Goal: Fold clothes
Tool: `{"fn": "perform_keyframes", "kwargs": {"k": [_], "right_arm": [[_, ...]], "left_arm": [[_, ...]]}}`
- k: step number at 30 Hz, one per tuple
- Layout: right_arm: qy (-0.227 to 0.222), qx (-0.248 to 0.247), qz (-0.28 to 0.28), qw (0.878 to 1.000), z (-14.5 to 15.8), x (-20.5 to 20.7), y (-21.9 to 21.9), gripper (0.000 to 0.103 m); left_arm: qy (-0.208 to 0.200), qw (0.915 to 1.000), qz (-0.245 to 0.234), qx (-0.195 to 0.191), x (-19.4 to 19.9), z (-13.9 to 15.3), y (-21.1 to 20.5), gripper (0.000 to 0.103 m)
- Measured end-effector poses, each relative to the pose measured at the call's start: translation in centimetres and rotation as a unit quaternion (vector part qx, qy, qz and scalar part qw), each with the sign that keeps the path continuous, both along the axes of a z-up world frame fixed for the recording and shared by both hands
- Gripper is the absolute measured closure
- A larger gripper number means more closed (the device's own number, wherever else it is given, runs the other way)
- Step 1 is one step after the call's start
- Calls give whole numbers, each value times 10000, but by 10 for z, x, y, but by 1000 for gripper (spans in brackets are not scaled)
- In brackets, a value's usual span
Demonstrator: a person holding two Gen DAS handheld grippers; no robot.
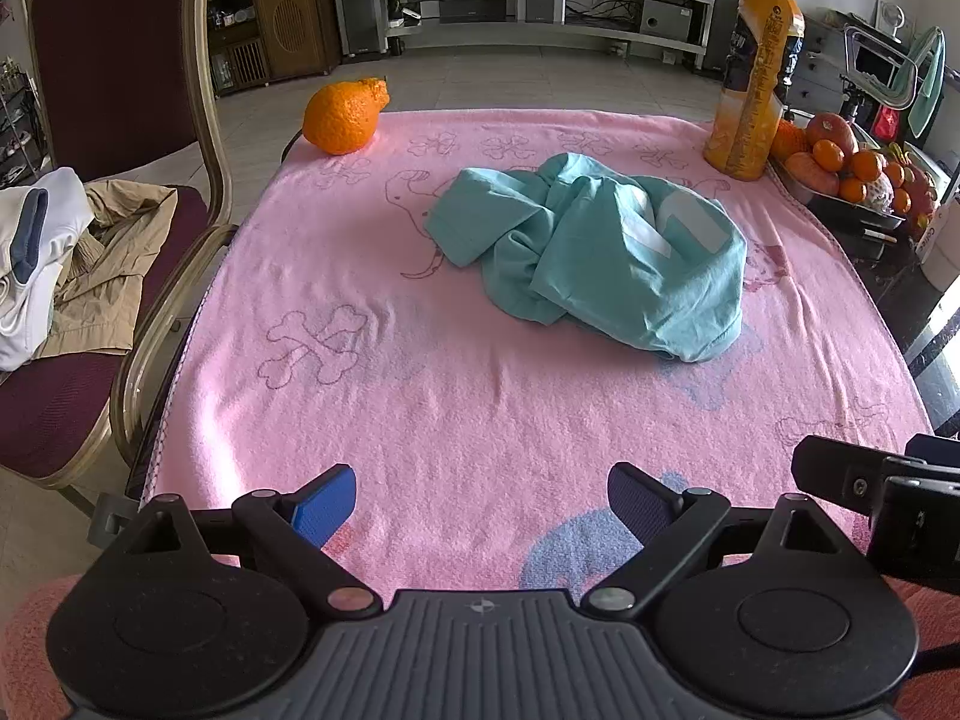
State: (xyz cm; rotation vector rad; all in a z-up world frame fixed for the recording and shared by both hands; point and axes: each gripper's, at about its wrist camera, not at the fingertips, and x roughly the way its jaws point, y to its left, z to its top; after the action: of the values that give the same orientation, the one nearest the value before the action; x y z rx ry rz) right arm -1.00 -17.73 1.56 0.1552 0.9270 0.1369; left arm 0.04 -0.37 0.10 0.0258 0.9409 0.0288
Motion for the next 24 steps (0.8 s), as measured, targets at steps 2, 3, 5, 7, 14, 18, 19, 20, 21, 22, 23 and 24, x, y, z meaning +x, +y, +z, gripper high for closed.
{"fn": "perform_keyframes", "kwargs": {"k": [2,3,5,7,14,18,19,20,21,22,23,24], "right_arm": [[9,1,-2,10000,0,0,0,20],[14,2,-3,10000,0,0,0,19],[18,2,-4,10000,0,0,1,19],[23,-2,2,10000,-1,0,1,19],[38,0,3,10000,0,0,1,19],[41,4,3,10000,0,0,1,19],[43,5,2,10000,0,1,1,19],[45,8,2,10000,0,1,1,19],[47,11,3,10000,0,1,1,19],[49,14,4,10000,0,1,1,19],[51,17,6,10000,0,1,1,19],[54,17,8,10000,0,1,0,19]], "left_arm": [[1,10000,-2,3,0,0,0,10],[2,10000,0,3,0,0,0,10],[4,10000,2,1,0,0,0,10],[9,10000,7,-2,0,0,1,10],[15,10000,19,-2,1,0,0,10],[15,10000,23,-2,1,0,1,10],[17,10000,24,-2,1,0,1,10],[18,10000,25,-3,1,0,1,10],[21,10000,25,-3,1,0,1,10],[24,10000,24,-3,1,0,1,10],[26,10000,23,-3,1,0,1,10],[27,10000,21,-3,1,0,1,10]]}}
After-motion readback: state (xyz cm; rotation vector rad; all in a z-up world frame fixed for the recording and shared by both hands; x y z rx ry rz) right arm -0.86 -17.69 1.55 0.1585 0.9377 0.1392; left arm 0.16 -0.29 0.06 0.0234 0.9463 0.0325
